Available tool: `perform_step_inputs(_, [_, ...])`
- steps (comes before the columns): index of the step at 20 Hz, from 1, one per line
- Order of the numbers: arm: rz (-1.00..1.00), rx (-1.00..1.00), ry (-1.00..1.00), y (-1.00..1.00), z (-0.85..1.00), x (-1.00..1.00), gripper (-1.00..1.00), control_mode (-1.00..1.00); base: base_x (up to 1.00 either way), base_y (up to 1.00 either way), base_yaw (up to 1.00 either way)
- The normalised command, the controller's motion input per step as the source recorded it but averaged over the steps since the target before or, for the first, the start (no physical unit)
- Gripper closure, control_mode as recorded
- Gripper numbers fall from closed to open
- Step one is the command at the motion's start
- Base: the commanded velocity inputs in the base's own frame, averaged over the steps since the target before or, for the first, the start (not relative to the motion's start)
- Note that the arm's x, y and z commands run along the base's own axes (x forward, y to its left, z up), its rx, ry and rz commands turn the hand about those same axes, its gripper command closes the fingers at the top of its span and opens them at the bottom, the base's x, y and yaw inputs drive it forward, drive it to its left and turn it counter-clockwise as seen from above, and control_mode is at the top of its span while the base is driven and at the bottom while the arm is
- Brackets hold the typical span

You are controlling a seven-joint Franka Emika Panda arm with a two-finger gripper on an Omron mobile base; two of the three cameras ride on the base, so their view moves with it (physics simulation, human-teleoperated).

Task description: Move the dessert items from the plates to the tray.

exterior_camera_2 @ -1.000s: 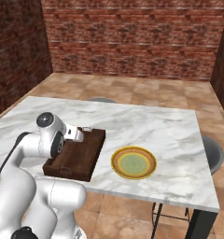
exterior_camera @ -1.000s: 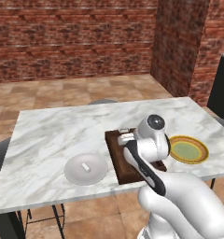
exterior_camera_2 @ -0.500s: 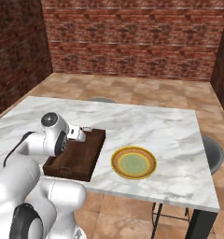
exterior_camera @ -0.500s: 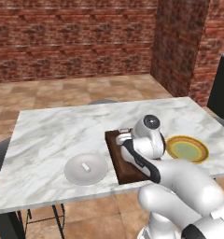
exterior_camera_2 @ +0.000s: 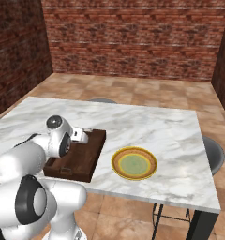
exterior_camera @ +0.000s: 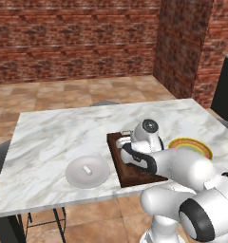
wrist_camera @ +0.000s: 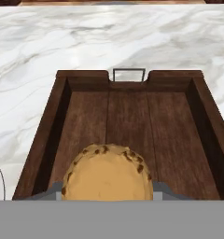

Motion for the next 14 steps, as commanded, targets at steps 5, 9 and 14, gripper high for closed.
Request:
perform_step_inputs(5, [0.0, 0.0, 0.0, 0.0, -0.25, 0.24, 1.0, -1.0, 0.0, 0.0, 0.0])
perform_step_inputs(9, [0.0, 0.0, 0.0, 0.0, -0.19, 0.24, 1.0, -1.0, 0.0, 0.0, 0.0])
perform_step_inputs(14, [0.0, 0.0, 0.0, 0.0, -0.15, 0.26, 1.0, -1.0, 0.0, 0.0, 0.0])
